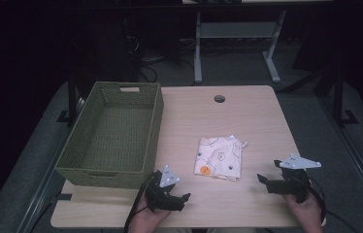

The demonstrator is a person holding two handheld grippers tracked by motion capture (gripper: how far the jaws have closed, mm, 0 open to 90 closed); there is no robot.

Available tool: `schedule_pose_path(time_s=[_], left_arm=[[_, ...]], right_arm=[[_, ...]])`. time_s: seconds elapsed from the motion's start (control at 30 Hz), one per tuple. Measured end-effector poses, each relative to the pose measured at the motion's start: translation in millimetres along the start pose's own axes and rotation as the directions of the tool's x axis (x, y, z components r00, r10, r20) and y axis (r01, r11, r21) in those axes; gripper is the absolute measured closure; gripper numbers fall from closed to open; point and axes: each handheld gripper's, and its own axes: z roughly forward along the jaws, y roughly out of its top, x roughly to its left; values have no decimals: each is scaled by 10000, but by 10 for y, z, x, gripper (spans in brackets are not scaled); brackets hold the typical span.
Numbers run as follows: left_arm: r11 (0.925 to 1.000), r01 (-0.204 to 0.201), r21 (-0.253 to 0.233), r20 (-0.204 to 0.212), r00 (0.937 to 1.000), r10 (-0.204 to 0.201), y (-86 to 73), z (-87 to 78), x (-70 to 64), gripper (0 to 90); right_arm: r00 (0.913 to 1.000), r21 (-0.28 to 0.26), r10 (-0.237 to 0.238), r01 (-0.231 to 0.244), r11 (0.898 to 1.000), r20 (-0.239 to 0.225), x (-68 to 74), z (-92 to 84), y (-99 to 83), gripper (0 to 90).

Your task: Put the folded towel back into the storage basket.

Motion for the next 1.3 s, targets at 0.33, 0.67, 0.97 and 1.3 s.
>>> schedule_pose_path(time_s=[0.33, 0.67, 0.97, 1.3], left_arm=[[9998, 50, 204, 197, 9998, -54, -12, 63, -12, 234], [9972, -744, 110, 110, 9972, 743, 230, 18, -124, 235], [9977, -650, 217, 590, 9962, 636, 488, 209, -109, 235], [9956, -804, 472, 631, 9950, 773, 799, 353, -102, 235]], right_arm=[[10000, -66, 59, -59, 10000, 32, 27, -8, -1, 158], [9996, -342, 241, -237, 9991, 109, 23, -61, -7, 158], [9995, -319, 288, -285, 9991, 100, 4, -62, -21, 158], [9993, -389, 357, -354, 9986, 70, -24, -67, -31, 158]])
